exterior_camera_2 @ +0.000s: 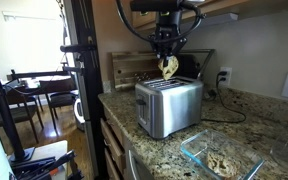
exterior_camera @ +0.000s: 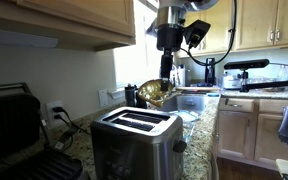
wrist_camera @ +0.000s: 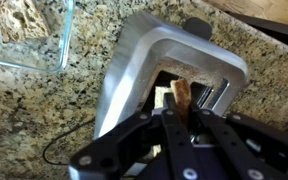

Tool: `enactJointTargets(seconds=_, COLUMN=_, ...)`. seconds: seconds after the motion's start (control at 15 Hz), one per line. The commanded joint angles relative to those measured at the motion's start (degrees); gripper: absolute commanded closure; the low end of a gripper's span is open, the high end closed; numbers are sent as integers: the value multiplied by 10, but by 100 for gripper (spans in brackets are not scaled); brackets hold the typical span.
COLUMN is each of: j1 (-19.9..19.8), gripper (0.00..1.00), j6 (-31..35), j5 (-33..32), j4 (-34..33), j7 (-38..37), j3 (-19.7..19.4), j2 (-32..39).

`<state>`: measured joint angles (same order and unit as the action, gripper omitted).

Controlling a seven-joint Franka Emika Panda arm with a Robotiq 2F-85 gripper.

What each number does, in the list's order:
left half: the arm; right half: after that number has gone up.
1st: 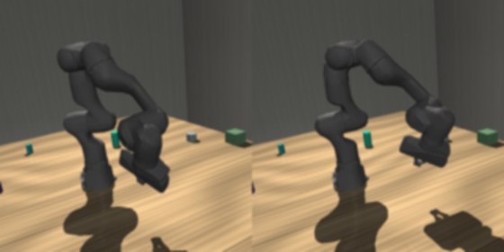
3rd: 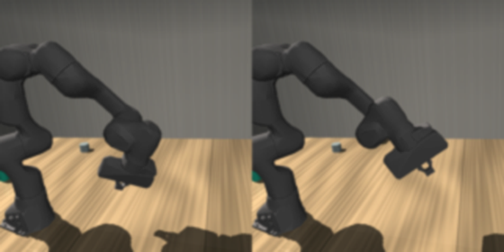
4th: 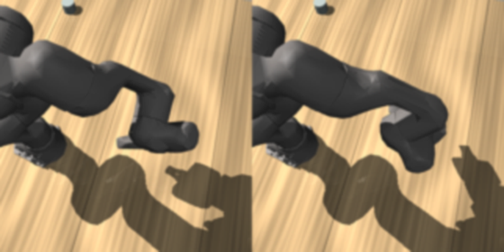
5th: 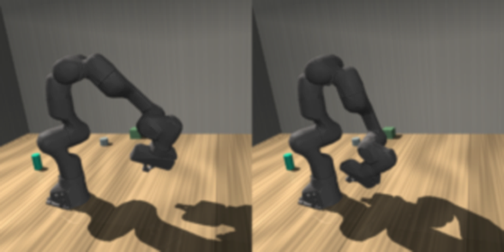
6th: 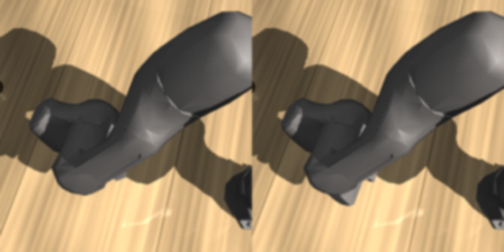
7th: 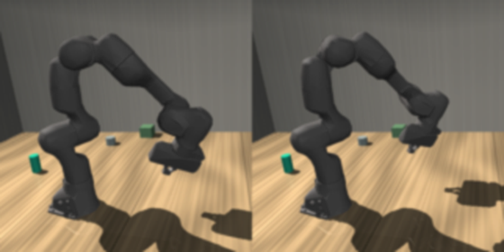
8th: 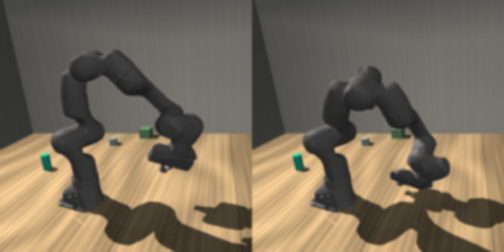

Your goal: Put a slice of bread in the right compartment of the toaster

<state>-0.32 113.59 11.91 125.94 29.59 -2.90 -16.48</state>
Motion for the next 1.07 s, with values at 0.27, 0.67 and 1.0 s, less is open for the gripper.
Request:
enactJointTargets(seconds=0.27, j1=60, gripper=93, j6=33, j5=15, j4=119, j7=-138, j3=57, j2=-131)
enactJointTargets(seconds=0.67, j1=78, gripper=94, j6=43, j5=10, j4=144, j7=-213, j3=77, j2=-161)
enactJointTargets(seconds=1.0, j1=74, gripper=94, j6=48, j5=4, j4=146, j7=-242, j3=77, j2=-165)
